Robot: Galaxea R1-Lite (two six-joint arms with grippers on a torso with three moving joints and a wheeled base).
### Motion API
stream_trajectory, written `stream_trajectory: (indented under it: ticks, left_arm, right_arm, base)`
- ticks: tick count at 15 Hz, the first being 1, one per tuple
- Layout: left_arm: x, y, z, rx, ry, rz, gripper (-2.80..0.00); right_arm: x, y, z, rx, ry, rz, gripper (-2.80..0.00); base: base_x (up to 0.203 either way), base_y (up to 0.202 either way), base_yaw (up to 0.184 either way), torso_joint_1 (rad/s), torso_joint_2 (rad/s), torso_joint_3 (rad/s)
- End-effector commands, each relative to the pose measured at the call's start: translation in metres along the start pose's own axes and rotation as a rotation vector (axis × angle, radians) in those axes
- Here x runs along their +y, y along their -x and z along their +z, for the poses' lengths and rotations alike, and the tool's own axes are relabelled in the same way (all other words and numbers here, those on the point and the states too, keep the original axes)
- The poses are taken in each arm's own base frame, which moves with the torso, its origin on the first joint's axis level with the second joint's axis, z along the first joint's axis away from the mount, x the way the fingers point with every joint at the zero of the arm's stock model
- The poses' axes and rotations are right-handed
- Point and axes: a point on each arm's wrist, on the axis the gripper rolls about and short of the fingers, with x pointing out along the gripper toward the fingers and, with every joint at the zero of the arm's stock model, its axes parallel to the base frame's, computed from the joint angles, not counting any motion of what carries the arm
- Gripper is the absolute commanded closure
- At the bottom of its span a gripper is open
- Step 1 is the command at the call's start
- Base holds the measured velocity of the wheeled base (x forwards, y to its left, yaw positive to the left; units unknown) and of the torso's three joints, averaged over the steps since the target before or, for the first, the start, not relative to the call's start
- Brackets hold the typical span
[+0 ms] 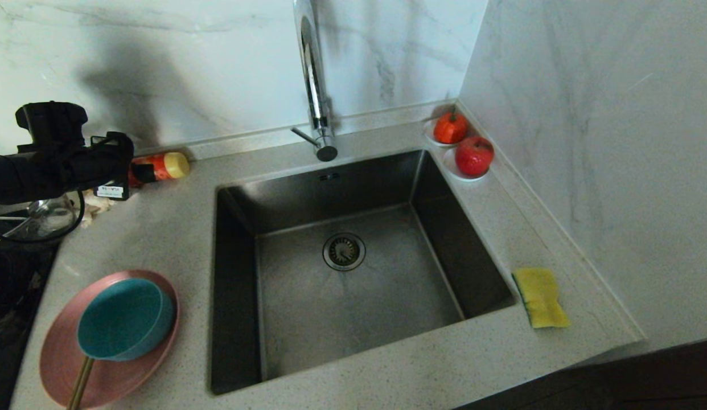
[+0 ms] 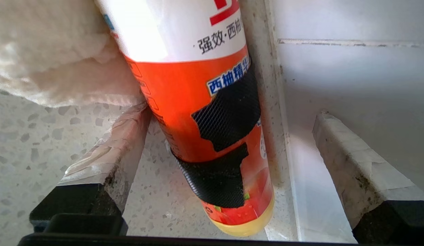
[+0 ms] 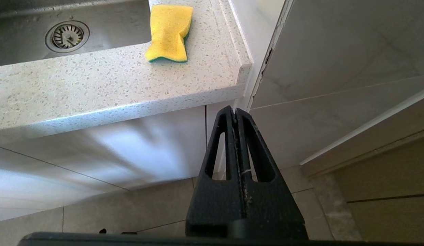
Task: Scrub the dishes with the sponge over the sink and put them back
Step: Grab the dish soap
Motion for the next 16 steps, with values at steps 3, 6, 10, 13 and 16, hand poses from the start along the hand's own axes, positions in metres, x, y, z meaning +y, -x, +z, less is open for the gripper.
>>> stream_trajectory:
  ticks: [3, 6, 10, 13, 16]
  left_arm:
    - [0.0039, -0.0033, -0.0001, 0.004, 0.007, 0.01, -2.8]
    - [0.0013, -0.0021, -0.0003, 0.005, 0.003, -0.002, -2.8]
    - [-0.0014, -0.0035, -0.004, 0.007, -0.011, -0.03, -2.8]
    - [-0.0005, -0.005, -0.0072, 0.014, -0.012, -0.027, -2.8]
    - [-0.0013, -0.0051, -0.0081, 0.015, -0.017, -0.033, -1.43]
  right_arm:
    - [0.0, 0.0, 0.0003, 0.0, 0.001, 0.0, 0.0]
    - [0.0, 0.0001, 0.0004, -0.002, 0.0, 0.0, 0.0]
    - [0.0, 0.0, 0.0004, -0.001, 0.0, 0.0, 0.0]
    - [0.0, 0.0, 0.0004, -0.001, 0.0, 0.0, 0.0]
    - [0.0, 0.0001, 0.0004, -0.002, 0.001, 0.0, 0.0]
  base:
    - [0.0, 0.0, 0.0, 0.0, 0.0, 0.0]
    - [0.0, 0.0, 0.0, 0.0, 0.0, 0.0]
    - [0.0, 0.0, 0.0, 0.0, 0.0, 0.0]
    - [0.0, 0.0, 0.0, 0.0, 0.0, 0.0]
    - [0.0, 0.0, 0.0, 0.0, 0.0, 0.0]
